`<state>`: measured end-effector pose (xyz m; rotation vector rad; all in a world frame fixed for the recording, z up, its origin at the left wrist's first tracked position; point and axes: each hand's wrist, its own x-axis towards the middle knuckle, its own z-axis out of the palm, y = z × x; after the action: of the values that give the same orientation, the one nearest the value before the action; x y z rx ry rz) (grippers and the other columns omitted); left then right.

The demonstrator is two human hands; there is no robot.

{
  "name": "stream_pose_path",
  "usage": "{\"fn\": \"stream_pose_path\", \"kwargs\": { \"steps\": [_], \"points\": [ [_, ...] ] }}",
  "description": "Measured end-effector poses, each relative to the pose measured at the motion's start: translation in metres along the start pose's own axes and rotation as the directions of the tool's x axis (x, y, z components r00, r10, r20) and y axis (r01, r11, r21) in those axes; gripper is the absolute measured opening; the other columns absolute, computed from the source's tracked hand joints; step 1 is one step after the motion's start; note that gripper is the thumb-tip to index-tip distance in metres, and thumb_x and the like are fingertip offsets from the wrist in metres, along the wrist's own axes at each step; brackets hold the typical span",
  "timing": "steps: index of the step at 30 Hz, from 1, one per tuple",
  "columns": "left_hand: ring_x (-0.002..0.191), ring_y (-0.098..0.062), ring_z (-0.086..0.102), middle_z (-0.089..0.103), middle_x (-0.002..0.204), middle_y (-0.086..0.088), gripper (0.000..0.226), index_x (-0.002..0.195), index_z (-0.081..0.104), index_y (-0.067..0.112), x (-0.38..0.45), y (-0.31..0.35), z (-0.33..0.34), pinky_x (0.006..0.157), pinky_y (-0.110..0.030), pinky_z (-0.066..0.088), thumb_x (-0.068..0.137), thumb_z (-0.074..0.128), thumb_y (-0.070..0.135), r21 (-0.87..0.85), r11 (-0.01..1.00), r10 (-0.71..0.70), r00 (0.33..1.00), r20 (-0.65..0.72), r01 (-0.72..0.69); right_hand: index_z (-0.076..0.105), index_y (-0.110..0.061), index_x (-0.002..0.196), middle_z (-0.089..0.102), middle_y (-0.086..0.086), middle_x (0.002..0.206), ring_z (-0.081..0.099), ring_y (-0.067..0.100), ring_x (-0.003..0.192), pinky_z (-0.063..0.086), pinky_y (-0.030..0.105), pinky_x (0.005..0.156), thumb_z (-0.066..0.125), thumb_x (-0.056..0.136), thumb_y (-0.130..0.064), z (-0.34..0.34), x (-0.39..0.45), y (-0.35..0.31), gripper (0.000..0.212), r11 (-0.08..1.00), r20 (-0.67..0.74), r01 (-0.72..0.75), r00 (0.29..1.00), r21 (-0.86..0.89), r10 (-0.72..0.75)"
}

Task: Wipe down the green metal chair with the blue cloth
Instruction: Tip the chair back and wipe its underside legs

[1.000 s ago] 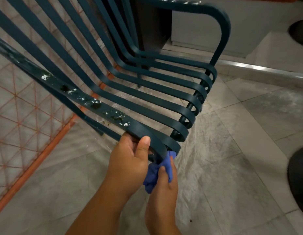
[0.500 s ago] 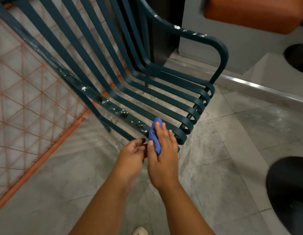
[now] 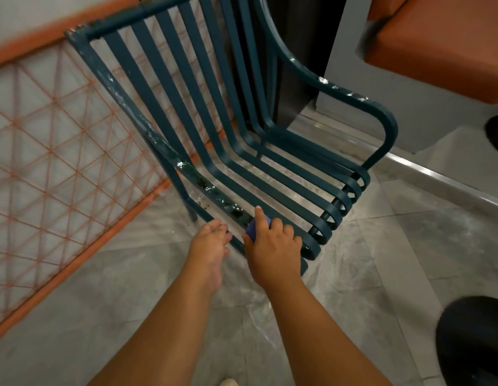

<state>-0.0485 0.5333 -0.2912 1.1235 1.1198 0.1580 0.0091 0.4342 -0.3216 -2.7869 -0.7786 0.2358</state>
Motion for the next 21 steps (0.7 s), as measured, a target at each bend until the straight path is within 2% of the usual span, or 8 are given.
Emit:
{"fn": "stream_pose_path", "kwargs": {
  "steps": [3,6,8,11,13,15,18,21],
  "points": [
    [0.120,-0.021,0.053,0.055,0.134,-0.008,0.040,0.137,0.043,0.016,0.009,0.009,0.001,0.100,-0.035,0.041,0.097,0.048,0.014,-0.013,1.000,0.005,1.000,0.003,-0.005,0.043,-0.021,0.123,0.061,0.007,0.110,0.058,0.028,0.102,0.047,0.043,0.085,0.037,0.093,-0.059,-0.010,0.020,0.007,0.049,0.998,0.080,0.008,0.997,0.063,-0.013],
    [0.122,-0.020,0.053,0.055,0.134,-0.009,0.041,0.138,0.041,0.012,0.013,0.020,0.004,0.093,-0.030,0.041,0.097,0.042,0.009,-0.075,0.997,-0.030,0.999,0.044,0.034,0.048,-0.021,0.107,0.059,-0.001,0.085,0.064,0.021,0.084,0.053,0.036,0.073,0.031,0.092,-0.064,-0.016,0.027,0.017,0.049,0.980,0.091,0.049,0.994,0.192,-0.067],
    [0.122,-0.019,0.052,0.054,0.134,-0.008,0.041,0.139,0.040,0.011,0.013,0.027,0.005,0.089,-0.027,0.040,0.098,0.037,0.008,-0.111,0.990,-0.075,0.994,0.082,0.084,0.049,-0.019,0.118,0.062,0.002,0.091,0.064,0.022,0.087,0.052,0.035,0.075,0.033,0.090,-0.062,-0.009,0.019,0.019,0.054,0.983,-0.042,0.146,0.989,0.113,-0.142],
    [0.102,-0.013,0.060,0.063,0.119,-0.005,0.036,0.133,0.046,0.010,0.015,0.031,0.004,0.090,-0.028,0.042,0.097,0.042,0.010,-0.076,0.994,-0.079,0.996,0.053,0.083,0.045,-0.013,0.135,0.066,0.010,0.099,0.065,0.026,0.085,0.054,0.040,0.076,0.057,0.086,-0.053,0.007,0.003,0.016,0.064,0.975,-0.132,0.191,0.970,-0.117,-0.206],
    [0.093,-0.011,0.062,0.066,0.102,0.000,0.035,0.130,0.049,0.008,0.017,0.032,0.002,0.094,-0.031,0.043,0.095,0.045,0.008,-0.048,0.996,-0.073,0.997,0.021,0.074,0.045,-0.014,0.134,0.066,0.009,0.103,0.065,0.025,0.088,0.054,0.038,0.080,0.060,0.085,-0.052,0.010,0.004,0.017,0.064,0.983,-0.098,0.157,0.981,-0.097,-0.167],
    [0.094,-0.013,0.062,0.065,0.096,0.002,0.035,0.130,0.049,0.008,0.018,0.034,0.002,0.097,-0.032,0.043,0.095,0.045,0.006,-0.046,0.994,-0.095,0.995,0.028,0.096,0.044,-0.020,0.130,0.065,0.003,0.108,0.063,0.020,0.092,0.051,0.034,0.086,0.054,0.087,-0.056,0.008,0.011,0.020,0.058,0.993,-0.032,0.119,0.992,-0.006,-0.119],
    [0.101,-0.017,0.060,0.064,0.109,-0.001,0.038,0.133,0.046,0.006,0.016,0.041,0.001,0.103,-0.035,0.040,0.096,0.042,0.004,-0.051,0.990,-0.127,0.991,0.041,0.129,0.044,-0.025,0.120,0.063,-0.003,0.094,0.057,0.012,0.078,0.049,0.024,0.073,0.048,0.087,-0.061,-0.001,0.022,0.022,0.049,0.991,0.058,0.112,0.992,0.077,-0.116],
    [0.103,-0.018,0.059,0.063,0.118,-0.009,0.039,0.135,0.044,0.005,0.017,0.045,0.001,0.102,-0.035,0.040,0.097,0.039,0.004,-0.058,0.985,-0.158,0.985,0.064,0.161,0.048,-0.025,0.110,0.064,-0.004,0.087,0.062,0.013,0.075,0.051,0.025,0.066,0.042,0.087,-0.063,-0.010,0.029,0.030,0.045,0.969,0.232,0.059,0.966,0.239,-0.116]
  ]
}}
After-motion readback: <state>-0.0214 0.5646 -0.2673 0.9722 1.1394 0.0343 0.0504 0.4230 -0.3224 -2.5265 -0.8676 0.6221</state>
